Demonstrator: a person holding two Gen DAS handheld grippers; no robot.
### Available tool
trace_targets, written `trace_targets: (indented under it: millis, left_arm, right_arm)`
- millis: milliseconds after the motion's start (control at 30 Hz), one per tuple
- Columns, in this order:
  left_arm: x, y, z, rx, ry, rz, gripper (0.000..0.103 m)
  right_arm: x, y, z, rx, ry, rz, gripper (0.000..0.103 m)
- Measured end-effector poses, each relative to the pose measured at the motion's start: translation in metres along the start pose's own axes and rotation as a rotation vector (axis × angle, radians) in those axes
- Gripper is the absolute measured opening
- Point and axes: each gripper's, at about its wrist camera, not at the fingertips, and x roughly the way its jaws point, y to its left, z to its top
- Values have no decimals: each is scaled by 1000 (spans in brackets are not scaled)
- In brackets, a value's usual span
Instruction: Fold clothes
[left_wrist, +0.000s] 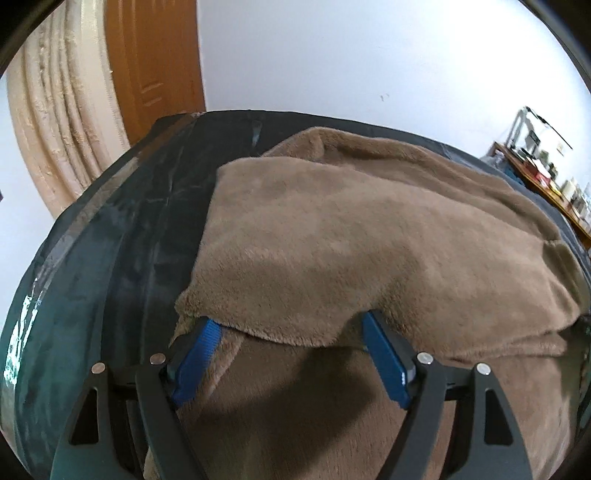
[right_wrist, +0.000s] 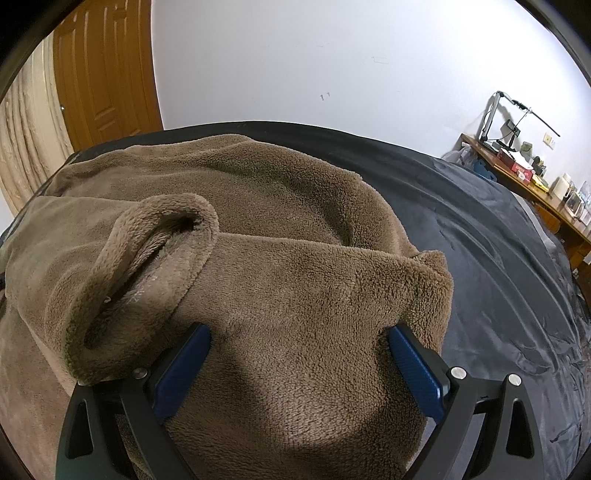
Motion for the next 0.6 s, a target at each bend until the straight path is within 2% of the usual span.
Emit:
trace_targets:
  millis: [267, 600]
  left_arm:
    - [9, 0, -2, -6, -22, 31, 82]
    - [13, 6, -8, -32, -25, 11, 85]
  right_arm:
    - [1, -1, 1, 5, 3, 9, 99]
    - [4, -6, 2, 27, 13, 49, 102]
